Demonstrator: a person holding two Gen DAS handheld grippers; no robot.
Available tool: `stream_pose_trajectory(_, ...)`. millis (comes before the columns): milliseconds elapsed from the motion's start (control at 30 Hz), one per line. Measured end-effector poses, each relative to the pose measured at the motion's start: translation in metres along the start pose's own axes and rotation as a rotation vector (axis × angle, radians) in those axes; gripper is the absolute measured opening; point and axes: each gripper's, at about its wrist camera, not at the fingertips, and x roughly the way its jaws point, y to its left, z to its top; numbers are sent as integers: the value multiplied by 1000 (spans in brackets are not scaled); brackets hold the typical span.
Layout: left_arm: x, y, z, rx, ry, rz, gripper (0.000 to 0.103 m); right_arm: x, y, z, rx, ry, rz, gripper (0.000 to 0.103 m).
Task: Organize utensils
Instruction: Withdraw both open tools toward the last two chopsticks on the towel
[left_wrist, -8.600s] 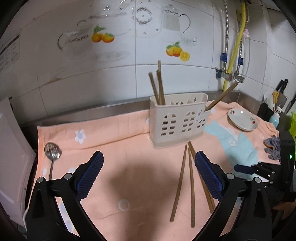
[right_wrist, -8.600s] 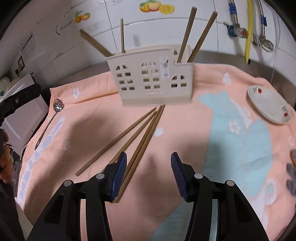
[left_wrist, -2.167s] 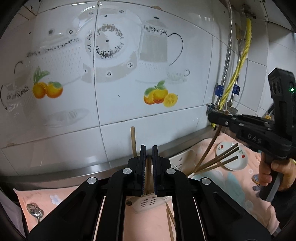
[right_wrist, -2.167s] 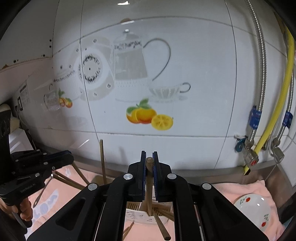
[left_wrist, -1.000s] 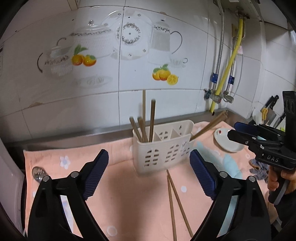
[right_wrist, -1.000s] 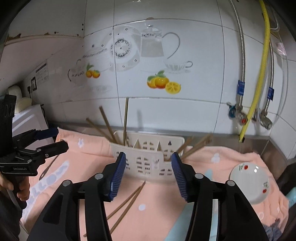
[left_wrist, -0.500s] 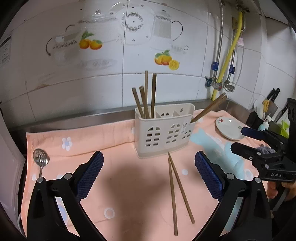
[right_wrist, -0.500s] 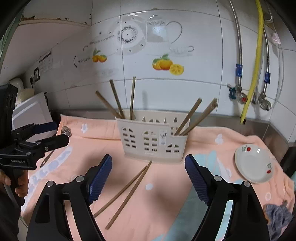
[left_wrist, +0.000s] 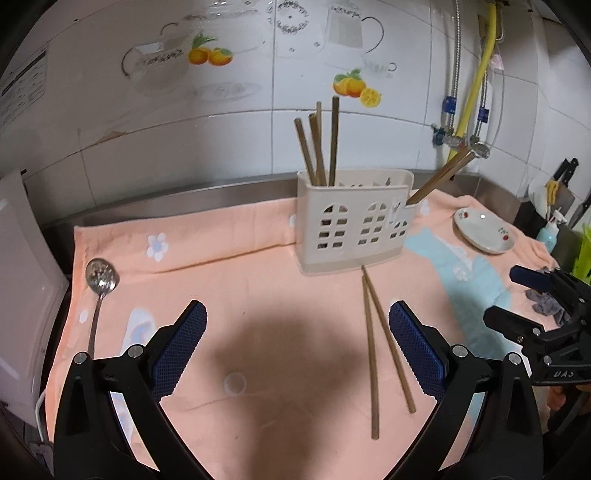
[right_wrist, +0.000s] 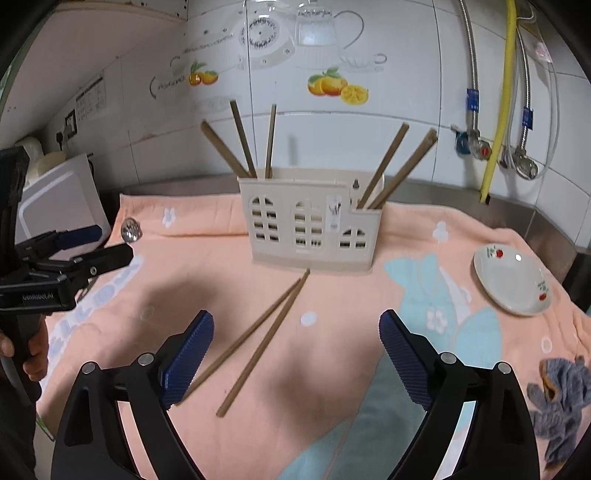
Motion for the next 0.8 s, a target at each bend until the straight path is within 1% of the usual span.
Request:
stream_pose_trajectory(100, 2, 3, -8, -18, 16, 3, 98, 4, 2, -11, 10, 24, -3, 88)
stream_pose_trajectory(200, 3, 6, -16, -32, 27, 8, 98, 10, 5, -22, 34, 51, 13, 88)
stream_pose_trajectory(367, 0, 13, -25, -45, 33, 36, 98, 22, 15, -38, 36, 95, 13, 88)
stream_pose_trajectory(633, -4, 29, -37, -83, 39, 63, 98, 41, 31, -50, 42, 148, 24, 88)
stream_pose_trajectory(800, -1, 40, -44, -103, 58, 76, 98, 54, 42, -55, 44, 182, 30, 88)
